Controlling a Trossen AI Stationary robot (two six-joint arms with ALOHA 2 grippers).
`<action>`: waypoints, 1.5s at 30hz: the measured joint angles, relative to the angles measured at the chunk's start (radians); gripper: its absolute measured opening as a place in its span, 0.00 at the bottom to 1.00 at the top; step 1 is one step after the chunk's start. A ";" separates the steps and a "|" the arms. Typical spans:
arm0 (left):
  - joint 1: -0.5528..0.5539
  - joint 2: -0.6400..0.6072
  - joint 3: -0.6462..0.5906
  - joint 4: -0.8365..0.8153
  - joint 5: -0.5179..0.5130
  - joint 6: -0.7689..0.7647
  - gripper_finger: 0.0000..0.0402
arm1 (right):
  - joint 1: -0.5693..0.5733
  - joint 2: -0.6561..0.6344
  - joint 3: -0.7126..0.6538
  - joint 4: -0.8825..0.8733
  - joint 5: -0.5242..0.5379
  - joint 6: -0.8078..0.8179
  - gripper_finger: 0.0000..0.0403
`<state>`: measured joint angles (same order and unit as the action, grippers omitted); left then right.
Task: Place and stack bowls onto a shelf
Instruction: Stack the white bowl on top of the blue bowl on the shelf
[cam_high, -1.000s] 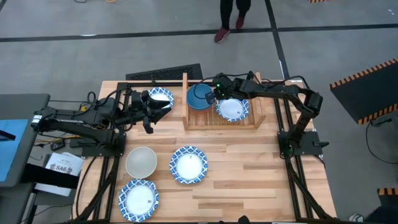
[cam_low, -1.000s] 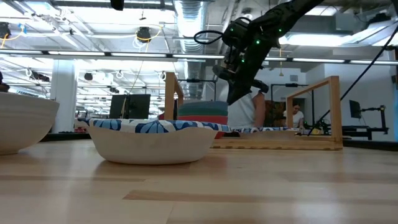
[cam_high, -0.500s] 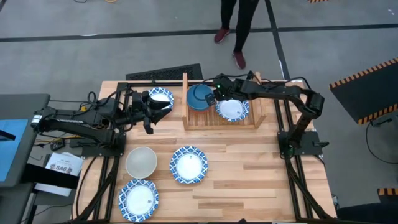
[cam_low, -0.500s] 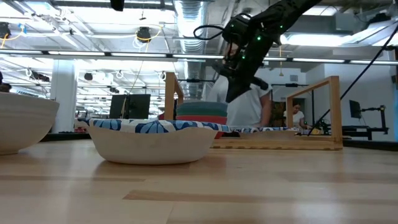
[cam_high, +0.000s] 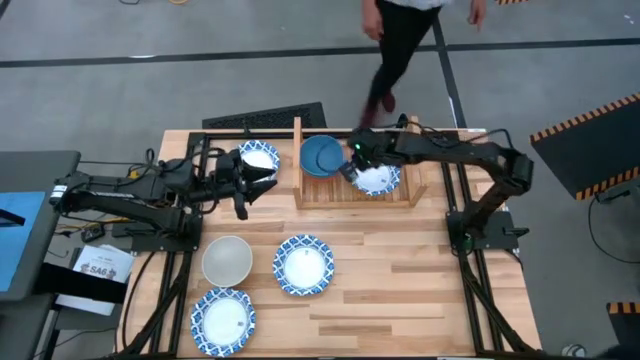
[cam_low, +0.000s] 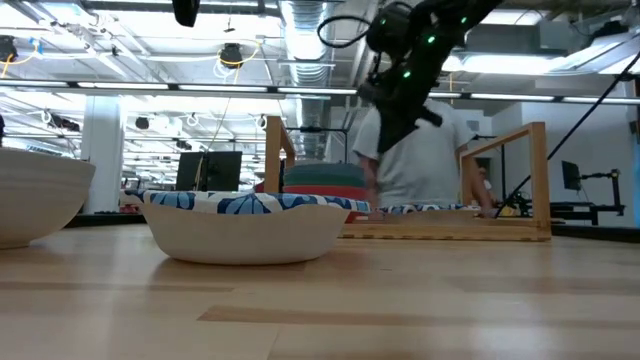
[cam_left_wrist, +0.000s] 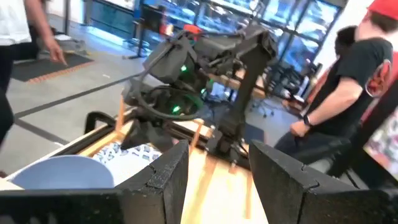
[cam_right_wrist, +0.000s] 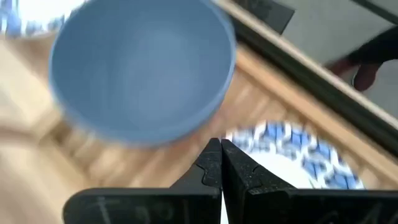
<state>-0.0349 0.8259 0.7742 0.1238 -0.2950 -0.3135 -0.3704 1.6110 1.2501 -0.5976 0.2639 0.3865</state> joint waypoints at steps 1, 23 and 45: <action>0.000 -0.001 0.000 -0.009 0.022 0.011 0.38 | 0.016 -0.023 -0.014 -0.029 -0.002 -0.003 0.05; 0.000 -0.009 -0.064 -0.072 0.176 -0.030 0.38 | 0.502 -0.443 -0.370 0.577 0.055 0.261 0.10; -0.089 0.284 0.080 -1.087 0.404 0.345 0.40 | 0.496 -0.426 -0.370 0.588 0.048 0.260 0.11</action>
<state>-0.1240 1.1096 0.8541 -0.9630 0.1094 0.0315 0.1257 1.1851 0.8799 -0.0095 0.3115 0.6468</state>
